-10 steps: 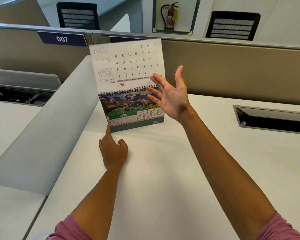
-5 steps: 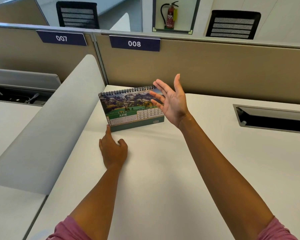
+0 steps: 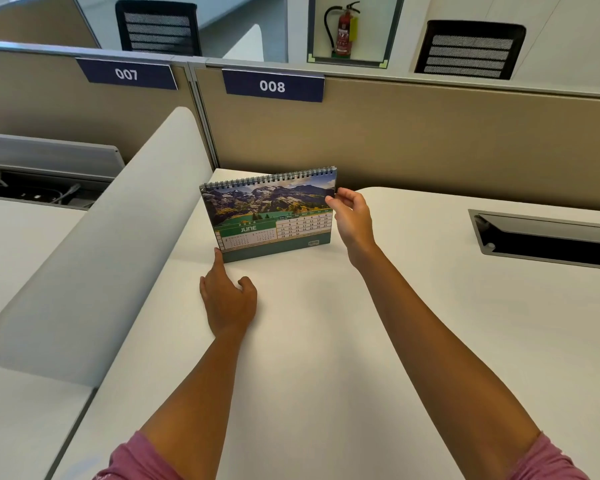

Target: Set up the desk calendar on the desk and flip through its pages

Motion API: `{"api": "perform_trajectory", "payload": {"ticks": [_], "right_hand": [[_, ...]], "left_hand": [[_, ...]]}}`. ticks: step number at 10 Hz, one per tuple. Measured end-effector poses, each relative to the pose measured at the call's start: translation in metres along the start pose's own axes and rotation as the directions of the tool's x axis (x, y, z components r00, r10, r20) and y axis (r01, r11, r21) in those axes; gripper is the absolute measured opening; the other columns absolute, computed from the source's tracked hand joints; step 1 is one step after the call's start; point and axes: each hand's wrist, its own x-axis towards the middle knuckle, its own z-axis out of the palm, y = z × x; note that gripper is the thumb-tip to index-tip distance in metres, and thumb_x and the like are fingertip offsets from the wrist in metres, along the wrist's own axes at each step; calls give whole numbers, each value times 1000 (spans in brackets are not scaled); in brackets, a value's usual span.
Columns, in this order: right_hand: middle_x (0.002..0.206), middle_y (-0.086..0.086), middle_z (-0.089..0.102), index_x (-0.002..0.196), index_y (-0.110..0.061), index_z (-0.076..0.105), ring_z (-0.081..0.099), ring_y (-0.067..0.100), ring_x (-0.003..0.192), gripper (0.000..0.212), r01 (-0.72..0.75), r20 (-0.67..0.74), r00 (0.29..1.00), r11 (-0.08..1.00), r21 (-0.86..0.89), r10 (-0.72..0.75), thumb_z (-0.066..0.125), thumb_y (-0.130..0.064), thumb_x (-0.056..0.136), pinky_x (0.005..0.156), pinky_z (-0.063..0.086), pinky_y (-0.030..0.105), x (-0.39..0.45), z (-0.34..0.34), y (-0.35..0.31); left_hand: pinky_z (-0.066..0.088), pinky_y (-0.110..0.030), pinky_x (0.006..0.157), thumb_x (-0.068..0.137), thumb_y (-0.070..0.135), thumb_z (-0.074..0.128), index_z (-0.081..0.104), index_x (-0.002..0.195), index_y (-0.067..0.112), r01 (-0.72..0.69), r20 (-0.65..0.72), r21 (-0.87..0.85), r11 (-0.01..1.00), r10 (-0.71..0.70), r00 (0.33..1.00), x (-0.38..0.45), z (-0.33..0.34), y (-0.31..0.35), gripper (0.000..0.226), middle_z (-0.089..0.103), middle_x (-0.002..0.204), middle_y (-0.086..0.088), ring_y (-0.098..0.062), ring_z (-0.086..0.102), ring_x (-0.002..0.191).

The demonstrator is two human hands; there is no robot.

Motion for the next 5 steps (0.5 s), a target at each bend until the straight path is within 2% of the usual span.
{"api": "perform_trajectory", "payload": {"ticks": [1, 2, 3, 4, 5], "right_hand": [[133, 3, 56, 134, -18, 46, 57, 8, 93, 40, 2, 22, 1000, 999, -41, -1, 57, -25, 96, 46, 43, 3, 0, 1, 6], [138, 4, 53, 137, -21, 43, 57, 14, 104, 43, 21, 69, 998, 996, -81, -16, 56, -22, 96, 55, 50, 8, -1, 4, 17], [144, 5, 49, 141, -22, 38, 56, 21, 119, 47, 12, 83, 997, 995, -100, -3, 56, -21, 97, 76, 57, 21, -2, 4, 21], [152, 6, 40, 144, -22, 34, 44, 26, 134, 54, 4, 18, 1000, 988, -152, -1, 57, -27, 96, 95, 48, 32, -8, 2, 32], [150, 5, 42, 141, -21, 37, 43, 25, 135, 51, 11, -119, 993, 991, -130, -26, 58, -29, 95, 100, 45, 35, -11, -5, 38]], "left_hand": [[33, -56, 119, 91, 13, 58, 28, 158, 20, -12, -1, 4, 1000, 12, 1000, -1, -1, 1, 73, 54, 145, -12, -36, 38, 143], [33, -55, 119, 92, 14, 59, 28, 157, 20, -23, -11, 10, 1000, 23, 1000, 1, 1, -1, 73, 55, 143, -12, -35, 40, 141], [33, -55, 119, 92, 14, 59, 27, 158, 20, -21, -7, 9, 1000, 22, 1000, -1, -1, 2, 73, 54, 144, -12, -35, 41, 140], [34, -52, 119, 91, 13, 60, 25, 158, 21, -19, -37, -17, 1000, 18, 999, -2, -2, 2, 76, 51, 148, -10, -33, 42, 140], [32, -46, 119, 90, 11, 60, 24, 158, 20, -16, -71, -66, 998, 11, 997, -3, -1, 1, 78, 47, 153, -10, -31, 42, 141]]}}
